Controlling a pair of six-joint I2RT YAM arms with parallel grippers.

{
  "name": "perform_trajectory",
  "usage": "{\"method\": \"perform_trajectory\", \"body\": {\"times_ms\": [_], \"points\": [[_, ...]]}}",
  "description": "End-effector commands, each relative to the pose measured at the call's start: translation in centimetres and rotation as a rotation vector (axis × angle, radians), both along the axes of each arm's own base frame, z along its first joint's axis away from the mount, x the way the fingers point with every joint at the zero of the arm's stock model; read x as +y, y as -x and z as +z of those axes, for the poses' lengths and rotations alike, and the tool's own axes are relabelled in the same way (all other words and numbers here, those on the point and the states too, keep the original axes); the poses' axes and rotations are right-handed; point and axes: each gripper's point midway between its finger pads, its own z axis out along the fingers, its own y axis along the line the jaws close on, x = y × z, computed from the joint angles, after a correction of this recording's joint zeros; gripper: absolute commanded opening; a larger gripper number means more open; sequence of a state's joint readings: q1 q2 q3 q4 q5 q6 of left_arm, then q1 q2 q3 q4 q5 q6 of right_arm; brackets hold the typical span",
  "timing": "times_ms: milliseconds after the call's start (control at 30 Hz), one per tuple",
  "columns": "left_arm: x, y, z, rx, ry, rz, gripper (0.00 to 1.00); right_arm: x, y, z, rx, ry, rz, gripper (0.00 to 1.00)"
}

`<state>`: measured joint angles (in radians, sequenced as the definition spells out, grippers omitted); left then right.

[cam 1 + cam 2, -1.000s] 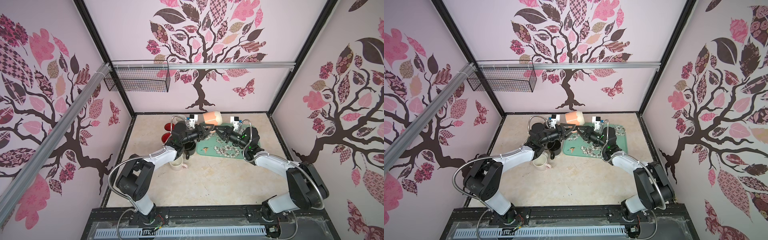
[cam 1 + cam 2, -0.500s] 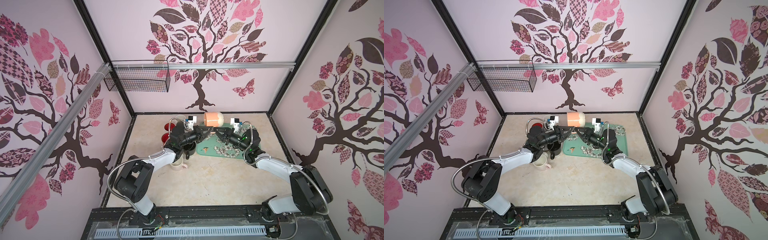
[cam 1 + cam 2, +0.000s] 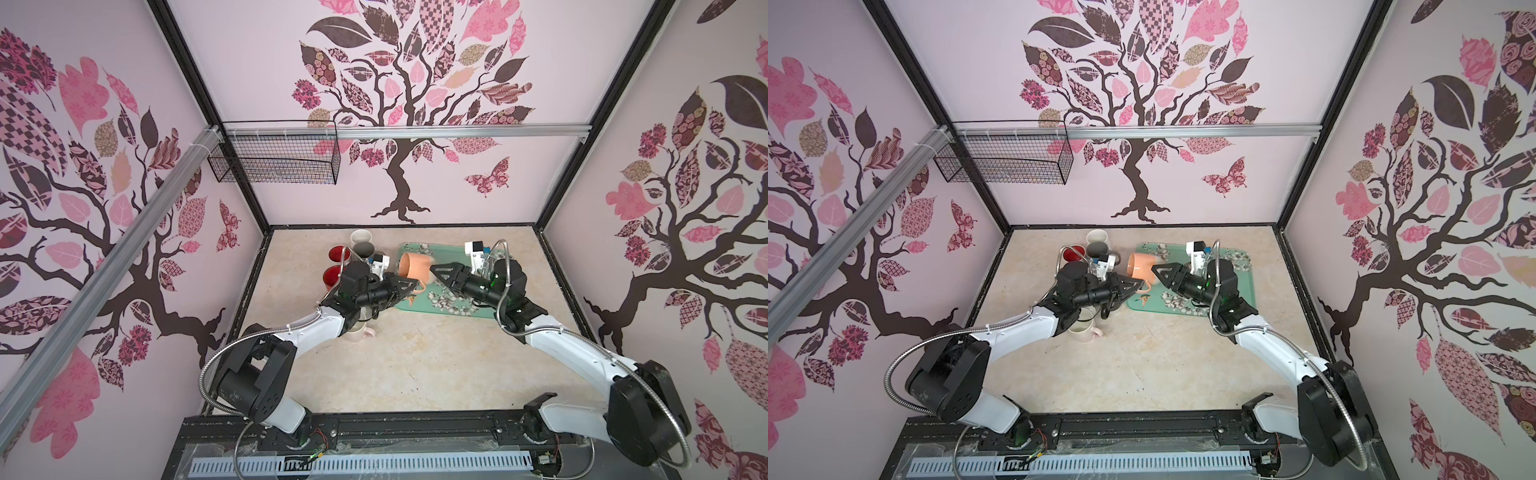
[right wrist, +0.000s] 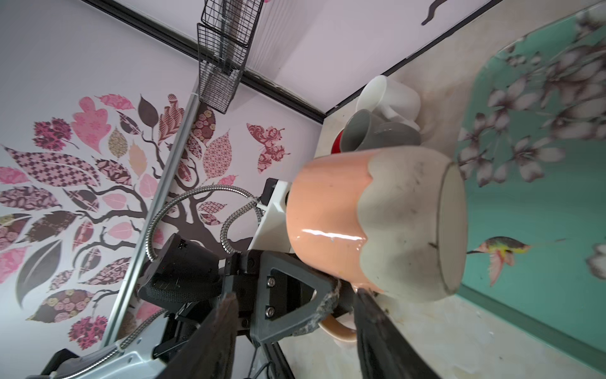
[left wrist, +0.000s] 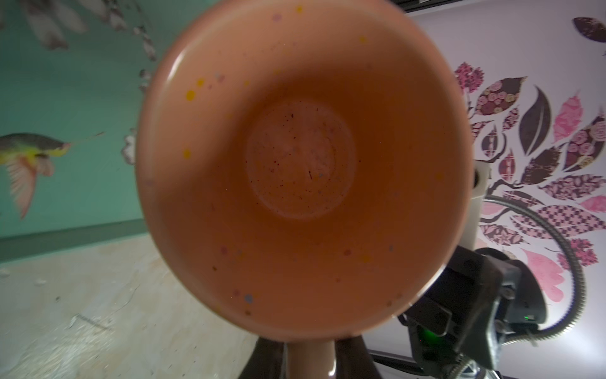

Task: Turn the mug right side up
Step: Place the mug at the center of the table.

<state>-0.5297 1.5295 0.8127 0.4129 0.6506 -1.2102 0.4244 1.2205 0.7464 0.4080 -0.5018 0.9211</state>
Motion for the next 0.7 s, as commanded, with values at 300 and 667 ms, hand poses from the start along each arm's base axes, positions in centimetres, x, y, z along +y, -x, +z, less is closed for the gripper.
{"method": "perform_trajectory", "body": {"times_ms": [300, 667], "points": [[4.1, 9.2, -6.4, -0.211, -0.751, -0.181, 0.00, -5.3, 0.0, -3.2, -0.083, 0.452, -0.159, 0.67], [7.4, 8.8, -8.4, -0.297, -1.217, -0.201, 0.00, -6.9, -0.1, -4.2, -0.061, 0.493, -0.182, 0.69]]}}
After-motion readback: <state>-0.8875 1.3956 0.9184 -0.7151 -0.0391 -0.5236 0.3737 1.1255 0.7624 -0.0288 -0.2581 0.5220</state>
